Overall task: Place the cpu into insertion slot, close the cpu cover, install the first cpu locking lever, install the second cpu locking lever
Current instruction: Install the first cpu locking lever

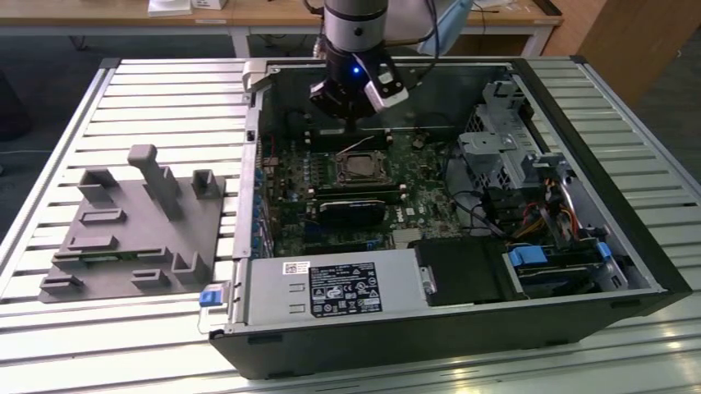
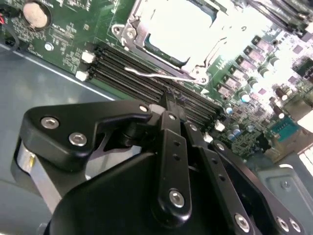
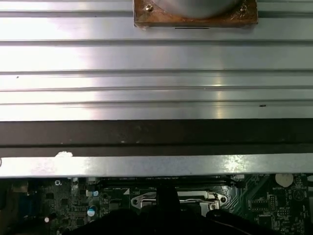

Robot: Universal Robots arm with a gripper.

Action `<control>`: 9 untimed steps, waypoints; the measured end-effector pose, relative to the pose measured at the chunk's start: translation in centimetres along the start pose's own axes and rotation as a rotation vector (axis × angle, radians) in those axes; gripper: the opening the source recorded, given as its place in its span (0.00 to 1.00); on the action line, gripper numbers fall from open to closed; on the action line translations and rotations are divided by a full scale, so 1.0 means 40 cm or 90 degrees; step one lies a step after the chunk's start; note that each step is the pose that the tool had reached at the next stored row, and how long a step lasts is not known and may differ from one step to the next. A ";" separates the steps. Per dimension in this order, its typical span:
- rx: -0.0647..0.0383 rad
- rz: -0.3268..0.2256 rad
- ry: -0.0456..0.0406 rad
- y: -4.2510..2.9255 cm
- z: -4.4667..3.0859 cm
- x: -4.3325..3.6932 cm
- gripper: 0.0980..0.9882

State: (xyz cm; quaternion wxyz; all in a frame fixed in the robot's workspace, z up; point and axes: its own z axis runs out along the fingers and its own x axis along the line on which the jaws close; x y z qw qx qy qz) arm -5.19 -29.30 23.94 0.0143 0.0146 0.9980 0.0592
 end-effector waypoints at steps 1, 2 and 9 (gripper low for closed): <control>0.000 -0.004 0.0005 0.000 0.002 -0.003 0.01; 0.000 -0.007 0.0008 0.000 0.003 -0.007 0.01; 0.000 -0.011 0.0013 -0.003 0.026 -0.013 0.01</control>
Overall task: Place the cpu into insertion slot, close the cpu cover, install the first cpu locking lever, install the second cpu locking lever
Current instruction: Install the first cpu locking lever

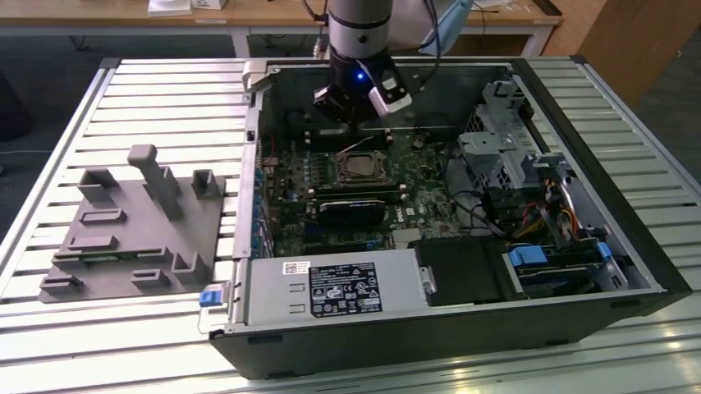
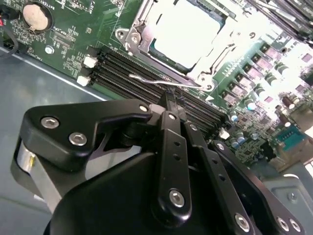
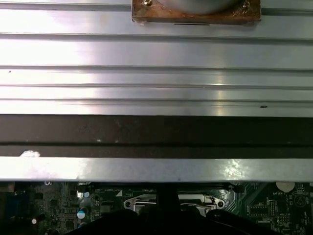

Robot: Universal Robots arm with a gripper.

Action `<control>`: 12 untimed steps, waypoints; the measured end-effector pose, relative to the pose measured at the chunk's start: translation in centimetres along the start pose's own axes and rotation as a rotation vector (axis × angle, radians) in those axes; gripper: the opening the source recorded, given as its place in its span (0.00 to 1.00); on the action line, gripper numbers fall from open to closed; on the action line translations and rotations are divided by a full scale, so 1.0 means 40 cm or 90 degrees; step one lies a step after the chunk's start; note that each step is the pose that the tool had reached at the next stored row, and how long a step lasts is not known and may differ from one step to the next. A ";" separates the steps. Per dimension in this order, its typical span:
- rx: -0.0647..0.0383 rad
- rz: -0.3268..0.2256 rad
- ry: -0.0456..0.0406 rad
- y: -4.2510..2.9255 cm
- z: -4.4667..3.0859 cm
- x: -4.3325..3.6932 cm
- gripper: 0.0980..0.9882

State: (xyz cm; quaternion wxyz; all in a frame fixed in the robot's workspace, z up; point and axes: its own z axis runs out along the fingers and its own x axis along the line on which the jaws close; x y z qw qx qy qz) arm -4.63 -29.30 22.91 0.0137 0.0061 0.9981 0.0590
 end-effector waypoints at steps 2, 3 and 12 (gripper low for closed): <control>0.000 -0.009 0.0010 -0.001 0.005 -0.002 0.01; 0.000 -0.017 0.0019 -0.001 0.006 -0.003 0.01; 0.000 -0.024 0.0029 0.000 0.013 -0.026 0.01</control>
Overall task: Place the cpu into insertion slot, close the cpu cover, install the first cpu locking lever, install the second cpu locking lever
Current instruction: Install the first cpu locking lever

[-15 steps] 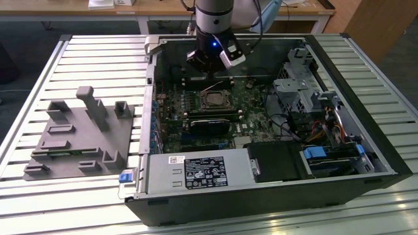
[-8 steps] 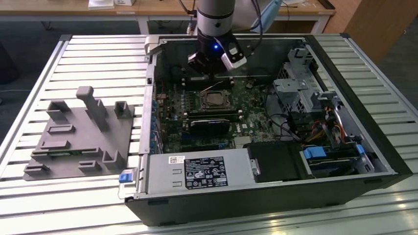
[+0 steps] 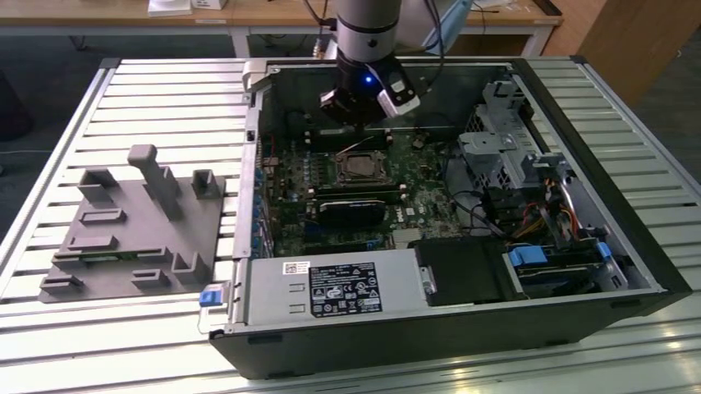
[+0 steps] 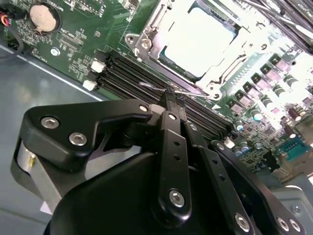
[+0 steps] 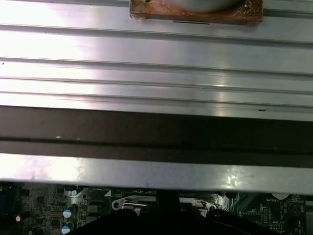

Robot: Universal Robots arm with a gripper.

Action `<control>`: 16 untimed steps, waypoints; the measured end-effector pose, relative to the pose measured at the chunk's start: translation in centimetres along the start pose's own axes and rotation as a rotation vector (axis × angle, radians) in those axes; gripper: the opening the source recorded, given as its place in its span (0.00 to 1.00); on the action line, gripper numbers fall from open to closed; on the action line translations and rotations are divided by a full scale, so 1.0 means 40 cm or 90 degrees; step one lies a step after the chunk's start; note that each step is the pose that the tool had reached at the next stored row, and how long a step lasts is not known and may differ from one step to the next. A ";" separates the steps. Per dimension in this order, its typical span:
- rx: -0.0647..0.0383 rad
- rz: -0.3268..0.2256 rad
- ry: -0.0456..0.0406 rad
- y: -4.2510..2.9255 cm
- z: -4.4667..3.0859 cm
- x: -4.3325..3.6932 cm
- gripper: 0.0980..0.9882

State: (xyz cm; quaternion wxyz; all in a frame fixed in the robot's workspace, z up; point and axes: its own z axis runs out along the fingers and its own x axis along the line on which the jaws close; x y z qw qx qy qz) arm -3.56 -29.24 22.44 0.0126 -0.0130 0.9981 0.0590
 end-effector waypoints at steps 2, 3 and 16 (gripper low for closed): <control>0.000 0.002 -0.0003 0.001 0.003 -0.005 0.01; 0.000 0.003 -0.0004 0.002 0.005 -0.007 0.01; 0.000 0.005 -0.0001 -0.003 0.043 -0.032 0.01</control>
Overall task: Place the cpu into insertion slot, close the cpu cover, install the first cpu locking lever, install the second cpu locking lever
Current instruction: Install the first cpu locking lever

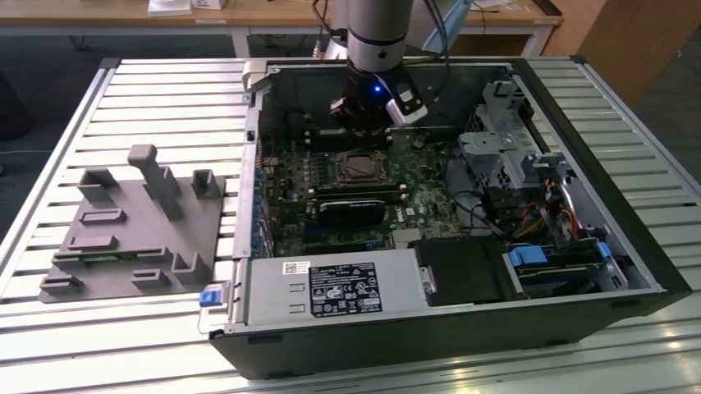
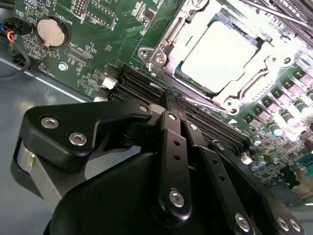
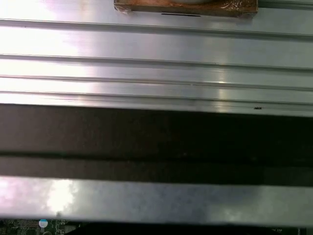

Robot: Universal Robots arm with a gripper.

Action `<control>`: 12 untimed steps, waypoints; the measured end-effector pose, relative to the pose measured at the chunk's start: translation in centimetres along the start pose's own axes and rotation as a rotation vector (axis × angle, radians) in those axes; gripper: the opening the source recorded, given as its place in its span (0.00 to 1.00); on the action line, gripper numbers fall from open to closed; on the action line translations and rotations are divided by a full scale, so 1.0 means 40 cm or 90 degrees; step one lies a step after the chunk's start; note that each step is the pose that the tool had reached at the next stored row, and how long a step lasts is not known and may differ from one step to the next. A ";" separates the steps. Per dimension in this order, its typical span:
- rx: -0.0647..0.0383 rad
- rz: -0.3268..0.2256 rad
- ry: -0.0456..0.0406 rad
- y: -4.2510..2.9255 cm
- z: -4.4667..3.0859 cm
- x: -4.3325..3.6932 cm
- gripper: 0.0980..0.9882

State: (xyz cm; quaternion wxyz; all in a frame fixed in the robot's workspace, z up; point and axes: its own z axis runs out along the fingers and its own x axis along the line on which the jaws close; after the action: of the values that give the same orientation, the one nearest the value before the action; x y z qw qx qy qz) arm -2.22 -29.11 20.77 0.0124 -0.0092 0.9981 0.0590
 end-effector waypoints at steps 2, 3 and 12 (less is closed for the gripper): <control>0.000 0.000 0.0002 -0.001 0.004 -0.001 0.01; 0.000 0.000 0.0003 -0.001 0.006 -0.002 0.01; 0.001 0.000 0.0010 -0.002 0.015 -0.007 0.01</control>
State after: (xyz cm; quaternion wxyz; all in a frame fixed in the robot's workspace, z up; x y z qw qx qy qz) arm -1.92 -29.11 20.18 0.0117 -0.0091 0.9982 0.0579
